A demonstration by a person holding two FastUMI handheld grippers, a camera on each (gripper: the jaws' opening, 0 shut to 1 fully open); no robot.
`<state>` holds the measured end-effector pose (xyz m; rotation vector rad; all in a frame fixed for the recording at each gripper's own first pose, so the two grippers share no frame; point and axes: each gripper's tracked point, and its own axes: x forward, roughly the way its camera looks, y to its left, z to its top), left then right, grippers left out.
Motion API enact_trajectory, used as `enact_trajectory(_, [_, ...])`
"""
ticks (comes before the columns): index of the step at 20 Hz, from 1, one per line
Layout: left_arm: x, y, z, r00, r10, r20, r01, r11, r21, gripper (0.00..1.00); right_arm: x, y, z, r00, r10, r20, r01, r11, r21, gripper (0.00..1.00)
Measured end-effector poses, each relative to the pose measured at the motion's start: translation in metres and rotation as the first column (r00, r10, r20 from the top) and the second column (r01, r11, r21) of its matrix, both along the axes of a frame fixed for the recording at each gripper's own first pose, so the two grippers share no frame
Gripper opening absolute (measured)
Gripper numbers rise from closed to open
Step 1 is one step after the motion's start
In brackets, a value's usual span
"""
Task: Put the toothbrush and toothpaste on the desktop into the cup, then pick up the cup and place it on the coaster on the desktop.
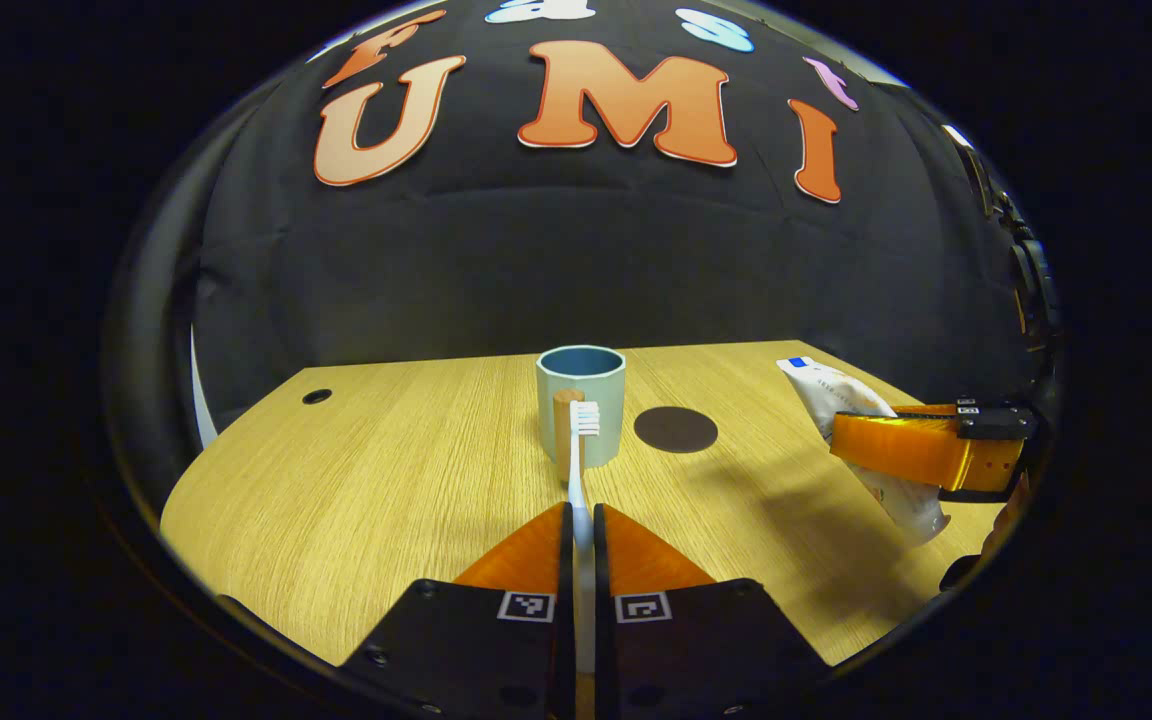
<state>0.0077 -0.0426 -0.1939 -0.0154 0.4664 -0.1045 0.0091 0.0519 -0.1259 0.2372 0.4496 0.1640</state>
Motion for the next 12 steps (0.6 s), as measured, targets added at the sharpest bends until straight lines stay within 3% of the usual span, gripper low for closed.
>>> enact_trajectory(6, [0.024,-0.002,0.017,0.996,-0.002,0.085,0.004,1.0,-0.02,0.07,0.009,-0.006,0.02,0.998,-0.021,0.052,0.021,1.0,0.0,0.13])
enact_trajectory(12, [-0.001,-0.022,0.0,0.993,-0.107,-0.05,0.103,0.992,-0.066,0.07,0.007,-0.012,0.012,0.999,-0.036,0.037,0.035,0.999,0.006,0.13])
